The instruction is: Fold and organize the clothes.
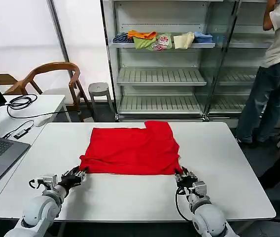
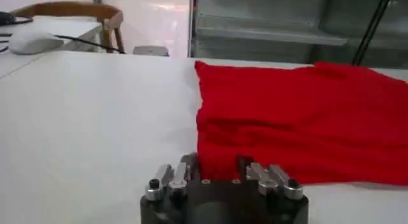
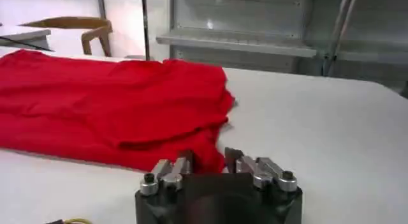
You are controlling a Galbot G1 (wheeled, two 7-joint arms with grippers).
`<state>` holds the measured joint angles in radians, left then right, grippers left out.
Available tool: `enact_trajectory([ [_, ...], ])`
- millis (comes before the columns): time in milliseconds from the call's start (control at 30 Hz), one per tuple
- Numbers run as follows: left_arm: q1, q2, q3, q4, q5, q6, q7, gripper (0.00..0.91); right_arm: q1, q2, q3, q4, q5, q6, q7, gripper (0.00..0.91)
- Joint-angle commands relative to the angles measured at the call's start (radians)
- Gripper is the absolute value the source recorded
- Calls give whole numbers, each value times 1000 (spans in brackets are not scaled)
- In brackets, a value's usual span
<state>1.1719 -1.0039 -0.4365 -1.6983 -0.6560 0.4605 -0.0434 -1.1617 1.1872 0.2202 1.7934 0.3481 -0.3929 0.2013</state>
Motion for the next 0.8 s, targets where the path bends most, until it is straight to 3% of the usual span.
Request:
enact_trajectory([
  [33, 7, -2, 0, -1, 5, 0, 6, 30, 2, 1, 0, -7, 5, 1, 0, 0],
  [267, 71, -2, -19, -84, 3, -2, 6, 30, -30, -25, 5, 33, -17, 12, -13, 0],
  [800, 442, -22, -158, -376, 4, -29, 5, 30, -335, -97, 136, 241, -83, 82, -58, 0],
])
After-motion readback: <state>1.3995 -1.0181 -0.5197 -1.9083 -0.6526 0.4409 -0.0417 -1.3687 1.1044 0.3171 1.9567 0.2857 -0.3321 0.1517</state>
